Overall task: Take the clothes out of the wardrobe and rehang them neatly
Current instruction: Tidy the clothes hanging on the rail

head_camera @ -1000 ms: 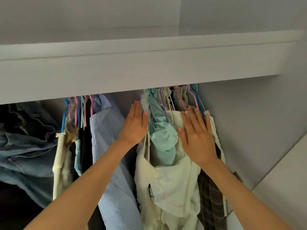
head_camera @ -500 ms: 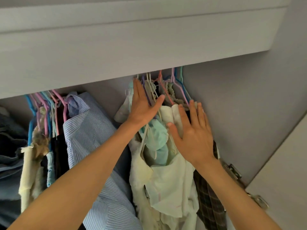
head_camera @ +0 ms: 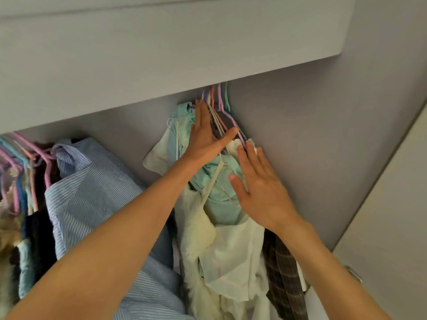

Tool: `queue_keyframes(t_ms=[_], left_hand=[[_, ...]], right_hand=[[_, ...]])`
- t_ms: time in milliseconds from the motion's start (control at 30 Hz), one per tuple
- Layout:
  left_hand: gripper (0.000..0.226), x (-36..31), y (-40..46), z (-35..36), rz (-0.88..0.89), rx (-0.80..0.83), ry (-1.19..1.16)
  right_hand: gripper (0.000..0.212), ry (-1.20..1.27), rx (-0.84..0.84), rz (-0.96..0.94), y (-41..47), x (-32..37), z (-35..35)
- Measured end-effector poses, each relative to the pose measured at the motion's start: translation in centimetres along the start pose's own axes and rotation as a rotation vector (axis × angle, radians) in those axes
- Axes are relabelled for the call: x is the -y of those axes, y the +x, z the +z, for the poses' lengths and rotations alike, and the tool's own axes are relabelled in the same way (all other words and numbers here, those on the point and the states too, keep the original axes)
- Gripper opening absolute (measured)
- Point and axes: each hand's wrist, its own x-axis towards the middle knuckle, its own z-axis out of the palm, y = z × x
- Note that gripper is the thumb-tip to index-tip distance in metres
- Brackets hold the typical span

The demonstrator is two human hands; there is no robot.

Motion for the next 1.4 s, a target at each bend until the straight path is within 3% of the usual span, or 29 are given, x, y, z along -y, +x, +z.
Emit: queue_keyframes(t_ms=[133,567,833,1067,1233,1400], left_hand=[[0.101,0.4,0.4,-0.4,0.020,0.058,0.046],[0.087,1.3,-0.7,-3.7,0.002,0.173,0.121],[0.082,2.6,-3.1,-6.8,-0.050,0.187,0.272],[0.074,0.7,-10.2,-8.2,-0.069,0.225,0.457],[0.074,-2.4,-18.9,-9.4,0.017,0.129,0.697],[0.078,-6.1,-28.7,-11.5,0.017,-0.002,0.755]], right_hand=[[0.058,0.040,0.080,-0.004,0.2,-0.1,-0.4],[0.059,0.062,0.043,0.098,-1.3,1.7,-1.4],[0.067,-0.117,0.016,0.106,-2.3,1.2,-1.7],[0.063,-0.232,0.108,0.083,-4.8,2.5,-3.1],[0.065,-0.212,0.099,0.015,-9.7,4.0,-4.5],[0.066,-0.136,0.055,-0.110,-16.4,6.1,-6.8]])
